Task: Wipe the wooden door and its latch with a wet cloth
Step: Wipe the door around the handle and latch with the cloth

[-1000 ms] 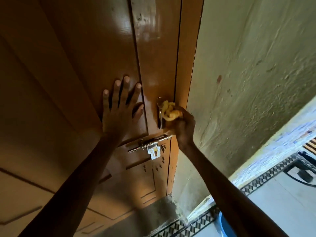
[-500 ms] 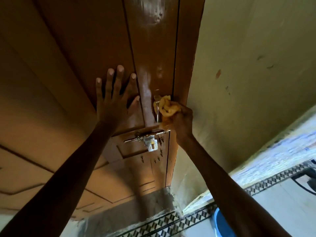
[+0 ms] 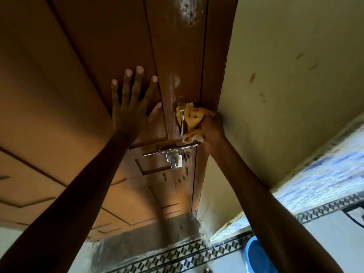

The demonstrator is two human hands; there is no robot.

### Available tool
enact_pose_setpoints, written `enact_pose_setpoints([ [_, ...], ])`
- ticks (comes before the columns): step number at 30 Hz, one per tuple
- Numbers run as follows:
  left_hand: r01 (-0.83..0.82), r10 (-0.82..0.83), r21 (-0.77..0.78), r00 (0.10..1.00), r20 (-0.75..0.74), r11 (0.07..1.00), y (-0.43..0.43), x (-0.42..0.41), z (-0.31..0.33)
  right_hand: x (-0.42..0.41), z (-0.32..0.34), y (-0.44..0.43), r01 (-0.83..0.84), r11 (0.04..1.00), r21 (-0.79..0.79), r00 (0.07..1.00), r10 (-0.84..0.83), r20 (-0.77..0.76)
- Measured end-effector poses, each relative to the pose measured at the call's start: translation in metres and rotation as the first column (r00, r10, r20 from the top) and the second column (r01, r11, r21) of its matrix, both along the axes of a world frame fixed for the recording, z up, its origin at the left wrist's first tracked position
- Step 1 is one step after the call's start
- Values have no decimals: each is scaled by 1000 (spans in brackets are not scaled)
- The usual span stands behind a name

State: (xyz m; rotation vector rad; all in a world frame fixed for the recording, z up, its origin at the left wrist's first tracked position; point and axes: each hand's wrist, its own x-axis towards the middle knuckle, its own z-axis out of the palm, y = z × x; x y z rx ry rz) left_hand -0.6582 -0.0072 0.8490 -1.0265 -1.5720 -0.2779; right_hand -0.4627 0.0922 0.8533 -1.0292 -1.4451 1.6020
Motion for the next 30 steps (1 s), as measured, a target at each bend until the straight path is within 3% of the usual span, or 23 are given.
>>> enact_pose_setpoints([
  [4,6,-6,1,1000,-10,1000,-1,1,0,8,-38,-8,-74,937,342,997,73,16],
  [8,-2,2,5,1000,-14,1000,-1,1,1,6,-56,-9,-62,801,596,974,-82,210],
  [11,3,-3,5,1000,-20,1000,-2,2,3,22,-58,-21,-157,729,666,884,-196,424],
  [13,-10,11,1,1000,-23,1000,-2,1,1,38,-63,-31,-135,754,643,893,-188,409],
  [15,-3,3,1,1000,-27,1000,-2,1,0,46,-69,-43,16,879,477,972,-126,200],
  [17,-2,2,0,1000,-24,1000,-3,2,0,48,-66,-49,154,971,182,988,-157,5],
  [20,-6,5,-2,1000,-18,1000,-4,2,2,49,-62,-46,163,953,-256,986,-166,8],
  [22,1,-1,2,1000,-18,1000,-3,2,2,49,-62,-47,188,908,-374,982,-173,75],
  [30,28,-28,-15,1000,7,1000,-4,2,1,1,-36,-57,55,815,-577,976,-166,-142],
])
